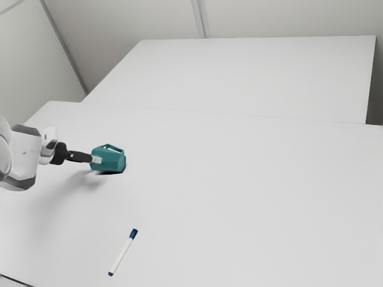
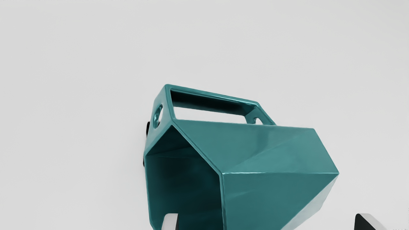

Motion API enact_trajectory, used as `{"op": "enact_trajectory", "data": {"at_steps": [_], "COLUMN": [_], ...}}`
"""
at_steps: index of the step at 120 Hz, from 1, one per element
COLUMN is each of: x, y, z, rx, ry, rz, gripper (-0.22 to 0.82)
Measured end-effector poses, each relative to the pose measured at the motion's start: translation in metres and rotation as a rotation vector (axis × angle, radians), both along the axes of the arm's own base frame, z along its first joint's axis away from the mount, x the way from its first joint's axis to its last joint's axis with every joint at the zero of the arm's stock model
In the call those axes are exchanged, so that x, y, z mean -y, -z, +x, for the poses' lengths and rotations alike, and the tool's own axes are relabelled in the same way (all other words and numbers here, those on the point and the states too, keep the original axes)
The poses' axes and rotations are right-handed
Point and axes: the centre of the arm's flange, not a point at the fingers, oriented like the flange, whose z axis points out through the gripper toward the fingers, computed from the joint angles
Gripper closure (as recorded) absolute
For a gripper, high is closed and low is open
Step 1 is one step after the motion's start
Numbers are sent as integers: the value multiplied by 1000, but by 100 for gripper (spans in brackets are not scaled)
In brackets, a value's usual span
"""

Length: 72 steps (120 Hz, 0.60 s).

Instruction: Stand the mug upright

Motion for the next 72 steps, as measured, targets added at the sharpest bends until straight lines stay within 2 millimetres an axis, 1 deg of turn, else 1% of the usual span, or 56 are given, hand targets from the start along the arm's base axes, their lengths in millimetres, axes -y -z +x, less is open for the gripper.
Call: {"op": "enact_trajectory", "data": {"at_steps": [14, 29, 42, 48, 61, 72], "x": [11, 16, 22, 23, 23, 24], "y": [10, 15, 19, 18, 12, 1], "z": [5, 7, 7, 7, 8, 10], "rx": [8, 19, 28, 34, 57, 84], "ry": [43, 71, 93, 100, 114, 126], "rz": [6, 15, 19, 23, 32, 40], "gripper": [2, 3, 7, 12, 27, 44]}}
